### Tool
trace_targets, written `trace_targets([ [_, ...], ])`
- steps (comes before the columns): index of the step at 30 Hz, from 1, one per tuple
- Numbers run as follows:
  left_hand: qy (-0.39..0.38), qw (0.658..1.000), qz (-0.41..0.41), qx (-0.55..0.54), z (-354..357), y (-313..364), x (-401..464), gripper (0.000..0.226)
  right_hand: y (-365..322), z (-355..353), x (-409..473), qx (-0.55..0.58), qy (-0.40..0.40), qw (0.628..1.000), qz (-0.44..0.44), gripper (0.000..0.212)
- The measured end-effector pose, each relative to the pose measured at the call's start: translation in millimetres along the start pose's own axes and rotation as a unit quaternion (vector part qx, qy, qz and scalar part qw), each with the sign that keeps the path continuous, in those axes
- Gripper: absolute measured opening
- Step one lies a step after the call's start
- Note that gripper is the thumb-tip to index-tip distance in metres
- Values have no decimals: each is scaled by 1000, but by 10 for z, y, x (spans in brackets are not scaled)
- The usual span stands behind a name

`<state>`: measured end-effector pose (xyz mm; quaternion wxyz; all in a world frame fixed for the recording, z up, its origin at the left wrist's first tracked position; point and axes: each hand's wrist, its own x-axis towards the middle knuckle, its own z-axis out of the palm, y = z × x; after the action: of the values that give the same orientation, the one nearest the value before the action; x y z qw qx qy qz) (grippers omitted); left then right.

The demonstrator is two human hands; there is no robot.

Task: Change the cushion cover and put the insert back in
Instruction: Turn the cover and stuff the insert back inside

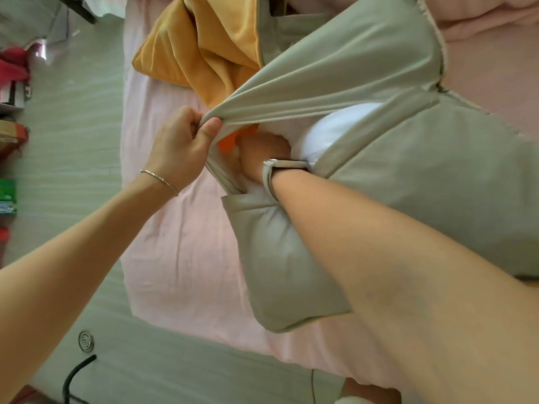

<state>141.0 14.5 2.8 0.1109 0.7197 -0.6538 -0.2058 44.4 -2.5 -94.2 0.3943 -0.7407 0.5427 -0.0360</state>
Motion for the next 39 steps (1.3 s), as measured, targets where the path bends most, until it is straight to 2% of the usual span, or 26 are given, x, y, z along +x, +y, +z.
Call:
trace_targets([
  [2,-14,1000,-24,-5,34,-56,27,19,8,-6,-63,114,41,992,34,30],
  [4,-23,999,-27,-25,72,-122,34,18,-13,24,-176,292,97,950,55,32],
  [6,-31,996,-39,-74,93,-200,29,18,-161,55,-266,510,129,845,95,29],
  [7,-32,993,-47,-108,101,-259,24,18,-230,97,-253,581,133,795,114,27],
  [9,-26,978,-78,-189,97,-309,-21,22,-318,173,-165,645,105,744,137,18],
  [11,-6,963,-96,-251,71,-334,-29,32,-355,176,-11,666,57,727,153,17],
  [13,1,960,-86,-268,47,-353,-3,34,-384,223,199,661,59,737,131,18],
  [16,2,967,-65,-245,18,-356,78,22,-441,285,393,589,127,793,86,24],
  [20,23,978,-79,-191,-26,-403,150,24,-476,335,351,327,168,930,-20,23],
  [23,21,982,-106,-156,-92,-386,202,23,-405,294,138,173,154,972,-49,31],
  [27,17,981,-117,-152,-58,-192,220,25,-284,29,-216,17,99,993,-70,41],
  [30,8,967,-131,-216,-11,114,135,25,-164,-330,-501,-38,80,992,-88,32],
  [32,-6,934,-157,-320,15,375,16,27,-21,-588,-721,-26,62,994,-88,28],
  [34,-41,880,-201,-429,38,682,-141,31,150,-797,-978,34,40,994,-98,24],
  [36,-80,843,-231,-480,38,936,-290,30,257,-939,-1232,77,40,991,-104,19],
  [39,-99,809,-256,-520,-63,1153,-452,30,195,-1012,-1496,8,154,975,-158,6],
])
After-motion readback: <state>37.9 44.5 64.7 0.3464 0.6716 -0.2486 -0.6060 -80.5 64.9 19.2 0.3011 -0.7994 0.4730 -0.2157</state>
